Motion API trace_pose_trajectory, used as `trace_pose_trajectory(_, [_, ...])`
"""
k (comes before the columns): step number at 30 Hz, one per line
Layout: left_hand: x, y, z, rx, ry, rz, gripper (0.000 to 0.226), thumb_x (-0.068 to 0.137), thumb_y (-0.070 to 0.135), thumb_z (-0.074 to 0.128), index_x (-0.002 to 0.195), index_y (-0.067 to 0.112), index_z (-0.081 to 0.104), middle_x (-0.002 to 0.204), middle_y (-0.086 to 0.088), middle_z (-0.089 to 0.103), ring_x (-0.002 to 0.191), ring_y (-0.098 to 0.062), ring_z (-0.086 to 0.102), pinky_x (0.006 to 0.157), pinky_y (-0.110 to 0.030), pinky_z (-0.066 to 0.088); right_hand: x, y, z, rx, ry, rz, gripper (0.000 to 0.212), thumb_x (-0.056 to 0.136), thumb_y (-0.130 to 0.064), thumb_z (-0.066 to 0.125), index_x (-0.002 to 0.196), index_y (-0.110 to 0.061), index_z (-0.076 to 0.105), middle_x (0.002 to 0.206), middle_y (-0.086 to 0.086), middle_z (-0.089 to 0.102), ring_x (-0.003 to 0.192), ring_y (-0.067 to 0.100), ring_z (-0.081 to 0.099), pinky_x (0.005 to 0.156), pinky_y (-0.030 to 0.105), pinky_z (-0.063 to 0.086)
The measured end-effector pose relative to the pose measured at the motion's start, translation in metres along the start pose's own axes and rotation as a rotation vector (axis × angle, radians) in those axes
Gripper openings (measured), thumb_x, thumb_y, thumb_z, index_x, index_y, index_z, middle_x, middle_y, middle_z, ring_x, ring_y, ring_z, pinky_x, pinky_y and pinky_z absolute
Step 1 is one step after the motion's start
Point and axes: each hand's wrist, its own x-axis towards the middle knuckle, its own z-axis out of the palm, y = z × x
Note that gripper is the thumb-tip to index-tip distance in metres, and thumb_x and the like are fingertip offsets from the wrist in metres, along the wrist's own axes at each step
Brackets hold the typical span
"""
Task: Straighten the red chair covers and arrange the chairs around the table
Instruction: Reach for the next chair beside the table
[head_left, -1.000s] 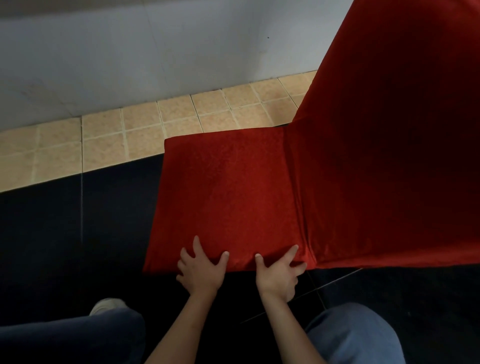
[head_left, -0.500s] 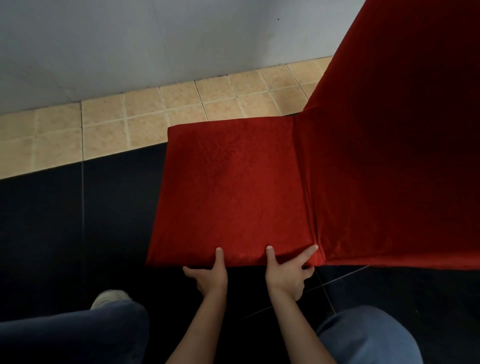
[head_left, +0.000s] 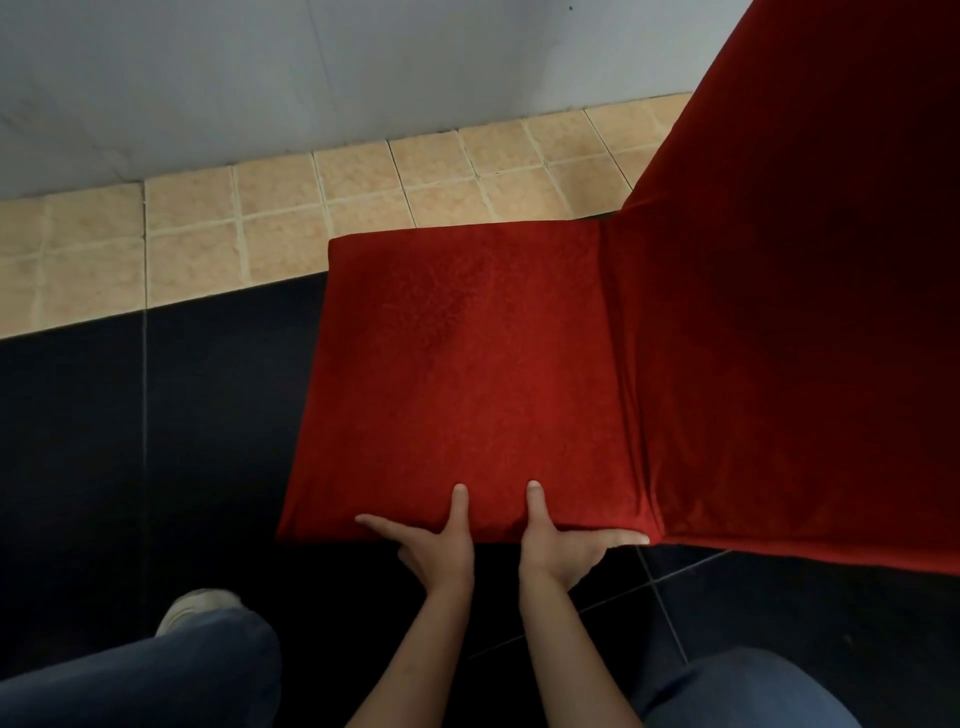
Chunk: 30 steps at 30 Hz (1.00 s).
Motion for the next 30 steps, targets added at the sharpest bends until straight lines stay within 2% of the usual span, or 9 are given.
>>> trace_pose_trajectory(3, [0.004,0.0,0.006,-0.049,0.048,-0.007,0.129,0.072,0.049,0.078,0.143,0.039,-0.029,0.141,-0.025,0.035,0.124,-0.038,0.043,0.099,-0.041,0.037,0.002,0.001,0.003,0.032,-0.008,0.033,0.146,0.063,-0.037,0.089,0.143,-0.032,-0.033,0.135,0.019,0.045,0.112,0.035,0.057,0.091,0.043,0.049])
trace_pose_trajectory(7, [0.008,0.005,0.016,-0.102,0.075,-0.071,0.134,0.068,0.051,0.08,0.14,0.042,-0.032,0.14,-0.03,0.027,0.118,-0.042,0.045,0.088,-0.04,0.038,0.006,0.005,0.004,0.037,-0.065,0.061,0.143,0.068,-0.038,0.085,0.136,-0.036,-0.041,0.127,0.021,0.053,0.101,0.032,0.061,0.087,0.039,0.051])
trace_pose_trajectory(11, [0.013,0.01,0.02,-0.143,0.101,-0.127,0.144,0.061,0.049,0.085,0.139,0.038,-0.035,0.143,-0.031,0.022,0.122,-0.045,0.043,0.099,-0.049,0.039,0.008,0.007,0.006,0.057,-0.051,0.05,0.144,0.067,-0.035,0.086,0.136,-0.037,-0.041,0.128,0.02,0.053,0.097,0.027,0.06,0.087,0.036,0.049])
trace_pose_trajectory(15, [0.015,0.01,0.021,-0.174,0.13,-0.144,0.15,0.056,0.045,0.089,0.141,0.033,-0.034,0.144,-0.031,0.025,0.126,-0.043,0.042,0.103,-0.049,0.037,0.008,0.008,0.006,0.069,-0.037,0.037,0.145,0.067,-0.035,0.086,0.135,-0.039,-0.041,0.129,0.018,0.053,0.105,0.031,0.061,0.094,0.048,0.051])
trace_pose_trajectory(20, [0.018,0.008,0.02,-0.218,0.162,-0.152,0.155,0.051,0.043,0.091,0.143,0.028,-0.033,0.144,-0.027,0.033,0.128,-0.038,0.044,0.107,-0.044,0.035,0.008,0.008,0.007,0.106,-0.001,0.072,0.147,0.061,-0.035,0.089,0.137,-0.044,-0.036,0.128,0.018,0.054,0.103,0.032,0.062,0.094,0.047,0.05])
trace_pose_trajectory(22, [0.019,0.007,0.02,-0.232,0.155,-0.136,0.155,0.052,0.041,0.092,0.143,0.029,-0.033,0.146,-0.023,0.034,0.127,-0.036,0.046,0.106,-0.042,0.035,0.009,0.009,0.008,0.119,-0.012,0.069,0.146,0.061,-0.034,0.089,0.136,-0.046,-0.036,0.128,0.017,0.054,0.095,0.026,0.062,0.091,0.043,0.05])
trace_pose_trajectory(25, [0.021,0.005,0.019,-0.263,0.138,-0.13,0.155,0.052,0.039,0.092,0.141,0.032,-0.034,0.149,-0.017,0.03,0.13,-0.032,0.044,0.11,-0.044,0.034,0.012,0.011,0.009,0.123,-0.038,0.051,0.145,0.063,-0.034,0.088,0.135,-0.048,-0.036,0.124,0.016,0.055,0.074,0.009,0.053,0.081,0.035,0.048])
trace_pose_trajectory(27, [0.021,0.005,0.018,-0.29,0.123,-0.135,0.154,0.052,0.039,0.092,0.14,0.037,-0.035,0.151,-0.015,0.026,0.131,-0.032,0.041,0.11,-0.05,0.035,0.013,0.012,0.009,0.131,-0.034,0.039,0.145,0.063,-0.034,0.088,0.134,-0.049,-0.037,0.124,0.017,0.055,0.073,0.008,0.052,0.08,0.033,0.046])
trace_pose_trajectory(30, [0.022,0.003,0.017,-0.314,0.107,-0.135,0.152,0.053,0.04,0.091,0.139,0.041,-0.034,0.152,-0.012,0.023,0.131,-0.03,0.041,0.107,-0.054,0.038,0.014,0.015,0.011,0.185,-0.036,0.017,0.144,0.064,-0.03,0.088,0.134,-0.05,-0.036,0.129,0.014,0.052,0.084,0.01,0.057,0.083,0.032,0.046])
